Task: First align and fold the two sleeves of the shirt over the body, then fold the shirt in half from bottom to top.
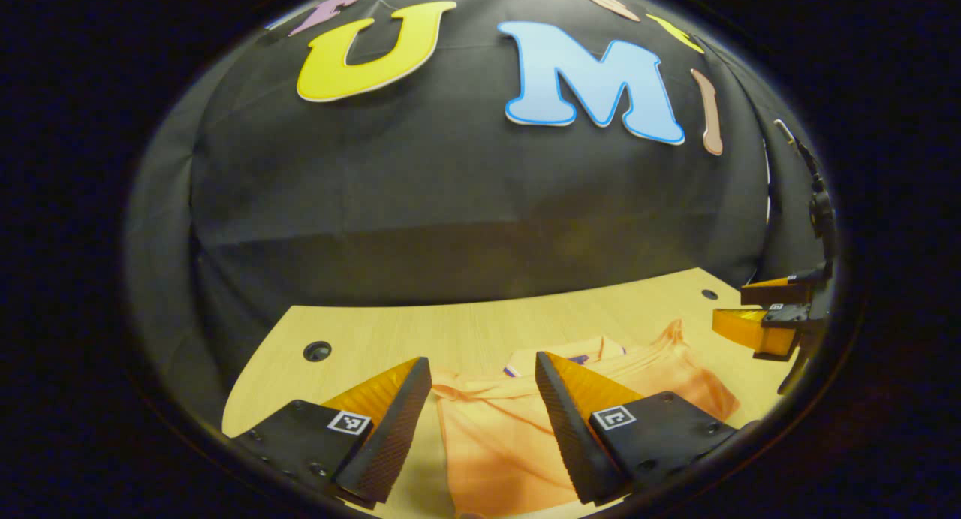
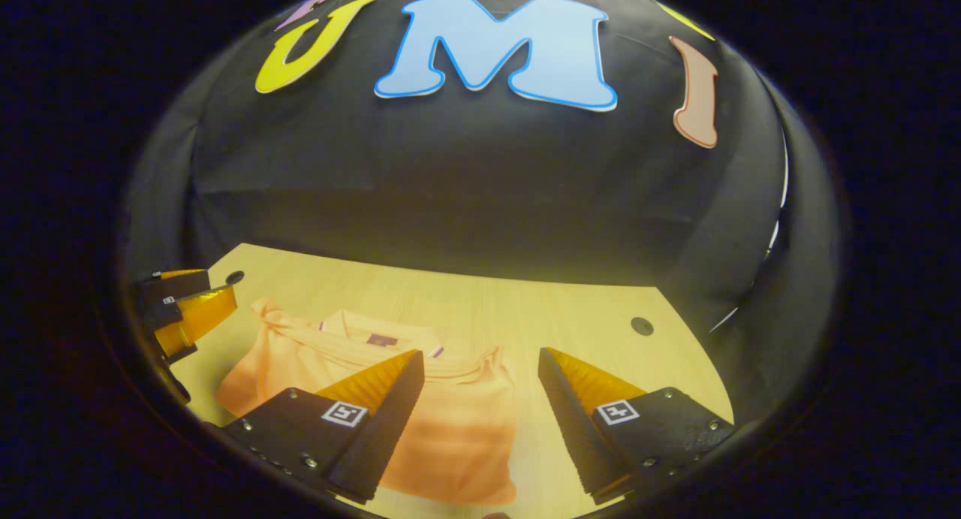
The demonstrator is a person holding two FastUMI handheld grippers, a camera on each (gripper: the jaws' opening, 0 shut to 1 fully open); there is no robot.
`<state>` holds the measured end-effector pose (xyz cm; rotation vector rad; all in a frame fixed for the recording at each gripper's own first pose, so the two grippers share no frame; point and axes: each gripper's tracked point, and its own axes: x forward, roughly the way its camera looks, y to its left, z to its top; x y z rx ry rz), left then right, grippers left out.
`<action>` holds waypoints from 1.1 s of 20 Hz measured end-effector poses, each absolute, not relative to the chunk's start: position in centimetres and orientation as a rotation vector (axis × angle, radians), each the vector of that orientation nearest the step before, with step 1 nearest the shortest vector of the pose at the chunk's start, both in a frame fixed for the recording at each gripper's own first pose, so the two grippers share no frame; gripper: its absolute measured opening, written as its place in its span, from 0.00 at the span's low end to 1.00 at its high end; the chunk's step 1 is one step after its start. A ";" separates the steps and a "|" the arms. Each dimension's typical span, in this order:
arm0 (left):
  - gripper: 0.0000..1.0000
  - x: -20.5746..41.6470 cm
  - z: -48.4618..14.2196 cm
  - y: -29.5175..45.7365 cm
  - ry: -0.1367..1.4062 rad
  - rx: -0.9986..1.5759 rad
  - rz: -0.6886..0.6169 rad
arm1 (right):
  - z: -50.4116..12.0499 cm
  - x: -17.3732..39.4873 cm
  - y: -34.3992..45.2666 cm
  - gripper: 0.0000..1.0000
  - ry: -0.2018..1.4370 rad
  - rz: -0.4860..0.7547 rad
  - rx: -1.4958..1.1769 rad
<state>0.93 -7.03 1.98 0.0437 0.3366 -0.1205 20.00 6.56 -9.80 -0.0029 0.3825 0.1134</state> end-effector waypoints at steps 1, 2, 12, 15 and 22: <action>0.94 -0.1 2.9 -7.3 0.318 0.041 -0.117 | -8.9 19.0 6.2 0.95 0.360 0.112 -0.009; 0.96 -1.2 3.9 -7.5 0.300 0.042 -0.111 | -8.0 17.9 5.8 0.95 0.339 0.114 -0.015; 0.96 -13.4 8.9 -11.2 0.192 0.031 -0.072 | -2.5 5.9 3.2 0.95 0.175 0.173 -0.050; 0.96 -16.8 10.1 -11.9 0.161 0.033 -0.046 | -2.1 2.8 2.5 0.95 0.141 0.197 -0.063; 0.95 -23.8 12.0 -13.4 0.112 0.037 -0.011 | -0.4 -3.2 1.5 0.95 0.073 0.245 -0.028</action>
